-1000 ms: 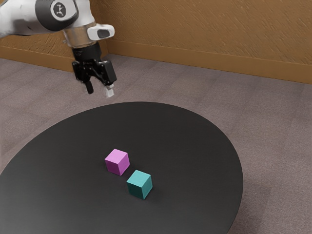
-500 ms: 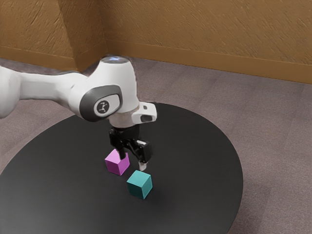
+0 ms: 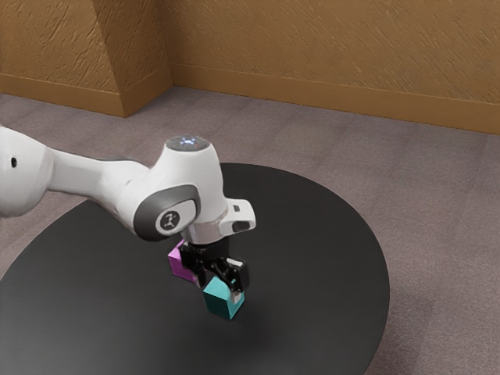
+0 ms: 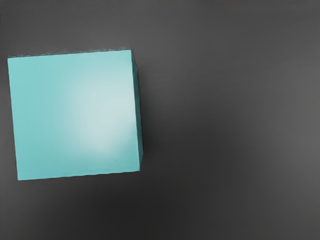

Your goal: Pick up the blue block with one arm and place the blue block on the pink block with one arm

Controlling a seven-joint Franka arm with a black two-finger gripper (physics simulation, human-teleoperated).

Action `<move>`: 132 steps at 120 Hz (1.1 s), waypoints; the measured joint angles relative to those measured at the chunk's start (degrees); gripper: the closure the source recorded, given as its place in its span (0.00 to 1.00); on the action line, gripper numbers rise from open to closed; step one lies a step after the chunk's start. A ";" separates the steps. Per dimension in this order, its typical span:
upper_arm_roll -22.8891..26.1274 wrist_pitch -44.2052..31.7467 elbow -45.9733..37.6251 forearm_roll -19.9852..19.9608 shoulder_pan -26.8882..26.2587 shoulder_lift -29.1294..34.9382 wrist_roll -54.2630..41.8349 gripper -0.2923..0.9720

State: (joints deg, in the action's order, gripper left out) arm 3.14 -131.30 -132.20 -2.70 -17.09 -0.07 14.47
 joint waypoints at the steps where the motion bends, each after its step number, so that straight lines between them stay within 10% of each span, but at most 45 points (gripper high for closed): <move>1: -0.01 -0.24 0.04 0.08 0.04 -0.20 0.05 0.29; 132: -4.27 -12.99 2.71 3.25 0.66 -12.77 -0.70 0.45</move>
State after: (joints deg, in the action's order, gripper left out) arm -1.13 -144.29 -129.49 0.55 -16.43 -12.84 13.77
